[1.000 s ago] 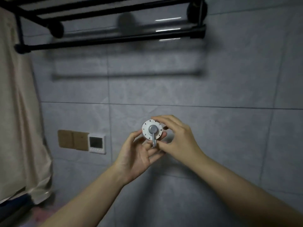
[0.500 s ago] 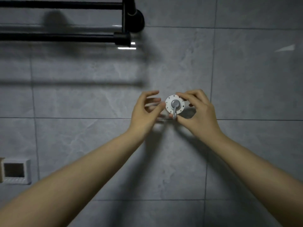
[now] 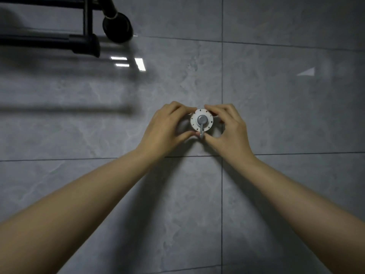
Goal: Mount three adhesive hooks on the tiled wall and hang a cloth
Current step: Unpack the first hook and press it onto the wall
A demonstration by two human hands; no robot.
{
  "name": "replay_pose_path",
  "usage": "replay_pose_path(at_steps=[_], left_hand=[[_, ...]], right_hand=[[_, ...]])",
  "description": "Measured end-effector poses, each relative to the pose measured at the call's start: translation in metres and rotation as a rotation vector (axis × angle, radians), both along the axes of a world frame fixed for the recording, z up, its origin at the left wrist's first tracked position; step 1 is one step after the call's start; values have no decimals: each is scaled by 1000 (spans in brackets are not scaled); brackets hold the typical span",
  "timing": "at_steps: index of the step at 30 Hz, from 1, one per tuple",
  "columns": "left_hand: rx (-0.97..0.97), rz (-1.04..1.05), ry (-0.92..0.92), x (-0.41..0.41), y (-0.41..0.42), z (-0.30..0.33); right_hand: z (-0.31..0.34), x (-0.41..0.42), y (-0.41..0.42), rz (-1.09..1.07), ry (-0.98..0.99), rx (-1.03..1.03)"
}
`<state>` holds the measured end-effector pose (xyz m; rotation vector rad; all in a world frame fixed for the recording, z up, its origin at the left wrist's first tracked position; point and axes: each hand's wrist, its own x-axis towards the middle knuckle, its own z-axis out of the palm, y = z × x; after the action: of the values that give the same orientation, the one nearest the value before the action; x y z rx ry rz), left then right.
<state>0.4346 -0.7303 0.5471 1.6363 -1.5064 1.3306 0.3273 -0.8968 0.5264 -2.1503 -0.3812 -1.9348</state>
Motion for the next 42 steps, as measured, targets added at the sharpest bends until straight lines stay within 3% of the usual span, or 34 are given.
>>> replay_pose_path(at_steps=[17,26,34,42], left_hand=[[-56,162,-151,7,-10,0],[-57,246,-183,2,-9,4],[-68,151,-122,-6,-17,3],[-82,62,-70,-9,-15,8]], right_hand=[[0,18,-20,10,-5,-47],[5,11,-21,-157,36,-161],[18,-3,-26,-106,195,-169],[17,-3,-24,-157,165,-227]])
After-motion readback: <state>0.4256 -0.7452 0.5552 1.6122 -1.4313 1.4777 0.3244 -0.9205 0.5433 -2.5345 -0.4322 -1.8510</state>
